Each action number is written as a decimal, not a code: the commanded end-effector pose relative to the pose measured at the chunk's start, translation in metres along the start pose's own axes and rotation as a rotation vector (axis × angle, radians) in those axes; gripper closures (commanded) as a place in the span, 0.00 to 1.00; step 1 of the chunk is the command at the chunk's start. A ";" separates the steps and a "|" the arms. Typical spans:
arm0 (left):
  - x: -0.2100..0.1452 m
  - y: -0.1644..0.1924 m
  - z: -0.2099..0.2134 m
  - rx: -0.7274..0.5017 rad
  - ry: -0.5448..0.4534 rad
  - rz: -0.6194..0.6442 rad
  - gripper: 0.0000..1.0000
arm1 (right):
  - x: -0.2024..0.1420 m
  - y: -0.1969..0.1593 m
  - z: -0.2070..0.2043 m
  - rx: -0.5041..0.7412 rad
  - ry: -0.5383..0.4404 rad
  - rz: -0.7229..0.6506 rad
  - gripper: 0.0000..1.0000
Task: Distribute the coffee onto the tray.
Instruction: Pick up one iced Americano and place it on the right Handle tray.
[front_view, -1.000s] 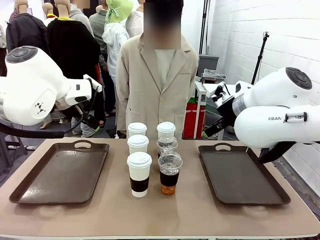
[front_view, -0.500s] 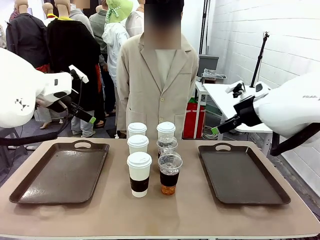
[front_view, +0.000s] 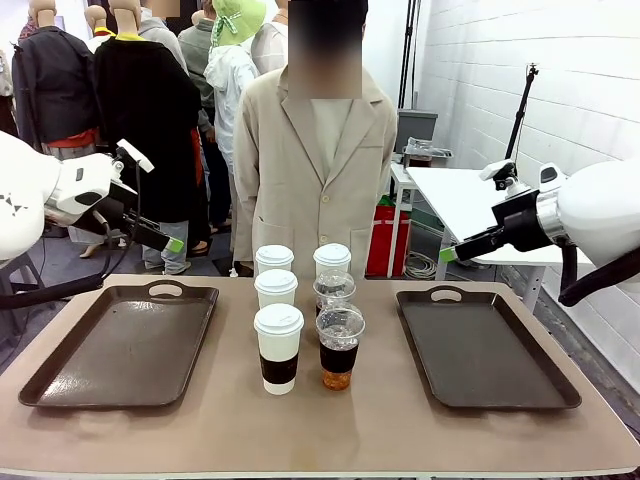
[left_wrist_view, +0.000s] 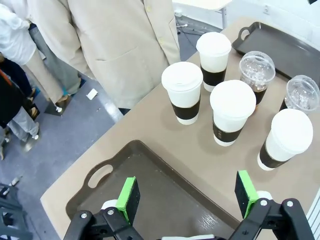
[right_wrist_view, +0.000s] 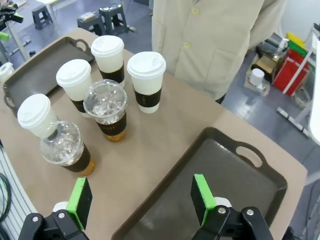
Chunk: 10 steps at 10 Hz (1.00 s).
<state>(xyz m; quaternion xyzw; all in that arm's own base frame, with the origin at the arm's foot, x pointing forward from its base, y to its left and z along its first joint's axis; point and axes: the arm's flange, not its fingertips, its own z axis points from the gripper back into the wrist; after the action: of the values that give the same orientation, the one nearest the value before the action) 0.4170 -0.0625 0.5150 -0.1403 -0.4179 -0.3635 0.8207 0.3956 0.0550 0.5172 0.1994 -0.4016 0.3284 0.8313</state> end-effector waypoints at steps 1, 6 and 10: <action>-0.008 0.012 -0.010 -0.033 -0.066 0.008 0.00 | -0.015 0.005 -0.005 0.043 -0.021 0.010 0.00; -0.007 0.009 -0.002 -0.019 -0.033 0.032 0.00 | -0.001 0.002 -0.002 0.018 0.000 -0.004 0.00; -0.007 0.009 -0.002 -0.019 -0.033 0.032 0.00 | -0.001 0.002 -0.002 0.018 0.000 -0.004 0.00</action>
<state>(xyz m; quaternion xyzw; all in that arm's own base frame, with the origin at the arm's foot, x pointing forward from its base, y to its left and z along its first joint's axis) 0.4221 -0.0548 0.5099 -0.1587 -0.4265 -0.3522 0.8179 0.3940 0.0570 0.5177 0.1999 -0.3993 0.3305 0.8315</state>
